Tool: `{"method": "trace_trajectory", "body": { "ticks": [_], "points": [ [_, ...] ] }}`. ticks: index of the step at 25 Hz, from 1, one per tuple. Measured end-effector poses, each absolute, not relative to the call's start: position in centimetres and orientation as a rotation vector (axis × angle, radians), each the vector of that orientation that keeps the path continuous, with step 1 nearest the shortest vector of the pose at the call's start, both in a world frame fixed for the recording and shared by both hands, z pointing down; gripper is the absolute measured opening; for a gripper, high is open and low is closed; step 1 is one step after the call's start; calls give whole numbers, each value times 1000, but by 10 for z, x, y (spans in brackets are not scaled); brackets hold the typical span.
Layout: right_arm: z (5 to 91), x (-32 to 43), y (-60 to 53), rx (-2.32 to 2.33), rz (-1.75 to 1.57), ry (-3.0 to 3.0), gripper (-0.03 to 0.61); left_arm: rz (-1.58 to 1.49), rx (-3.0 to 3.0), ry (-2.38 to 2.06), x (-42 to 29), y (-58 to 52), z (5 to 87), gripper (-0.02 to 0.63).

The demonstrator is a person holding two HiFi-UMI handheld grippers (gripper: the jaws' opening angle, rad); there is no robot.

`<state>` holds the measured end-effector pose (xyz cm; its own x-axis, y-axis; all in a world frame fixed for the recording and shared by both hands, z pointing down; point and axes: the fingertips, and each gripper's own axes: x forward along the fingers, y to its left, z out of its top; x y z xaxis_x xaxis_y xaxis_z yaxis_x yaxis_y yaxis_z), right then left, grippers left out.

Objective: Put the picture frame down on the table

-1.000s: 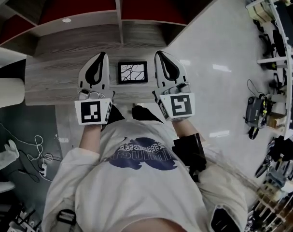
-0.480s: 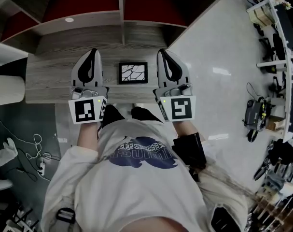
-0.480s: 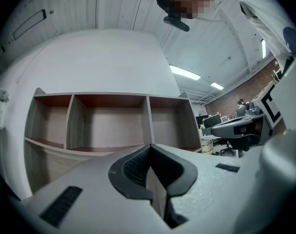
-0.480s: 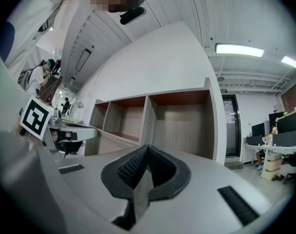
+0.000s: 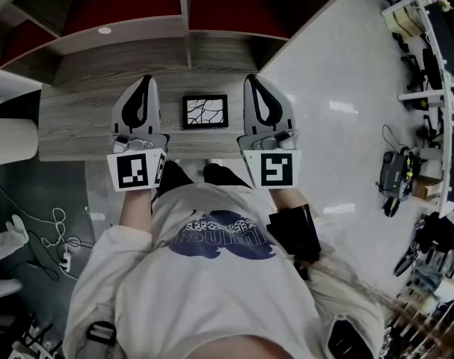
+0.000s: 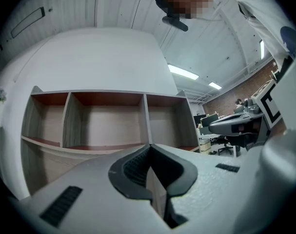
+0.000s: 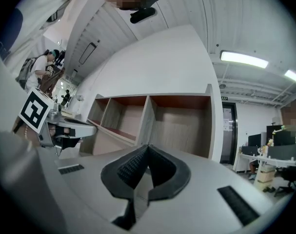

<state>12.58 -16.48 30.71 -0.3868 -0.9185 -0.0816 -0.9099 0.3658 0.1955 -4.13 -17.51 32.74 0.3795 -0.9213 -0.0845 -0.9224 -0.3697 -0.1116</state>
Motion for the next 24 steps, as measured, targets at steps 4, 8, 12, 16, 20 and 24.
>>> {"method": "trace_trajectory", "body": {
  "ticks": [4,8,12,16,20,24],
  "points": [
    [307,125,-164,1698,-369,-2535,-3,19,-2499,1679,-40,-175,327,8],
    [306,124,-164,1714,-350,-2543,-3,17,-2498,1670,-39,-175,329,8],
    [303,123,-164,1708,-361,-2552,-2,16,-2492,1669,-39,-175,327,8],
    [305,122,-165,1706,-352,-2548,-2,19,-2488,1669,-40,-176,328,8],
    [305,121,-164,1699,-362,-2548,-2,20,-2485,1668,-40,-174,328,8],
    [308,122,-162,1690,-351,-2534,-2,31,-2484,1665,-40,-173,327,8]
  ]
}}
